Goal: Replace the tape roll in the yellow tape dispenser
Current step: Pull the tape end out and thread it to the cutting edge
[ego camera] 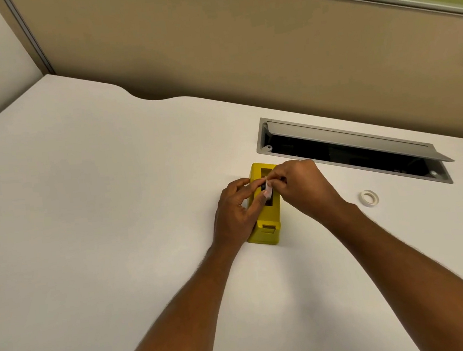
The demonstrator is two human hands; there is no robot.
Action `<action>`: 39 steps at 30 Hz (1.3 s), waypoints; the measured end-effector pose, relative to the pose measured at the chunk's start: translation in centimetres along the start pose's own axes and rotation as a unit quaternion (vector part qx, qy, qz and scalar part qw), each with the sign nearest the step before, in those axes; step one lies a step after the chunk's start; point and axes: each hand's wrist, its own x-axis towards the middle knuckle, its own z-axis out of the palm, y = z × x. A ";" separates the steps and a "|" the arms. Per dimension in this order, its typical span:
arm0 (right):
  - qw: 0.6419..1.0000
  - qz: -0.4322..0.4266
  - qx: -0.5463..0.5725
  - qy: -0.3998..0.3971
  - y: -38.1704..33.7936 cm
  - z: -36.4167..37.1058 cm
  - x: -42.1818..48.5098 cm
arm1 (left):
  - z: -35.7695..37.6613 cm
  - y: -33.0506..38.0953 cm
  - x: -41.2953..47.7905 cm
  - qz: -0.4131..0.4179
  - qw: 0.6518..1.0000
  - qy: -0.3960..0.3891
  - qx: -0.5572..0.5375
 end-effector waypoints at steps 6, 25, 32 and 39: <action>0.999 0.019 0.045 0.005 0.4 0.4 -0.3 | 0.1 0.0 0.1 0.001 1.000 -0.002 -0.003; 0.998 0.012 0.054 0.002 0.5 0.5 -0.1 | 0.4 -0.8 0.0 0.054 0.994 -0.055 0.081; 0.999 -0.003 0.036 -0.007 0.5 0.1 0.0 | 0.3 -0.6 0.1 0.042 0.996 -0.054 0.062; 0.999 0.002 0.030 -0.023 0.2 -0.1 0.4 | 0.3 -0.4 0.1 0.036 0.997 -0.045 0.052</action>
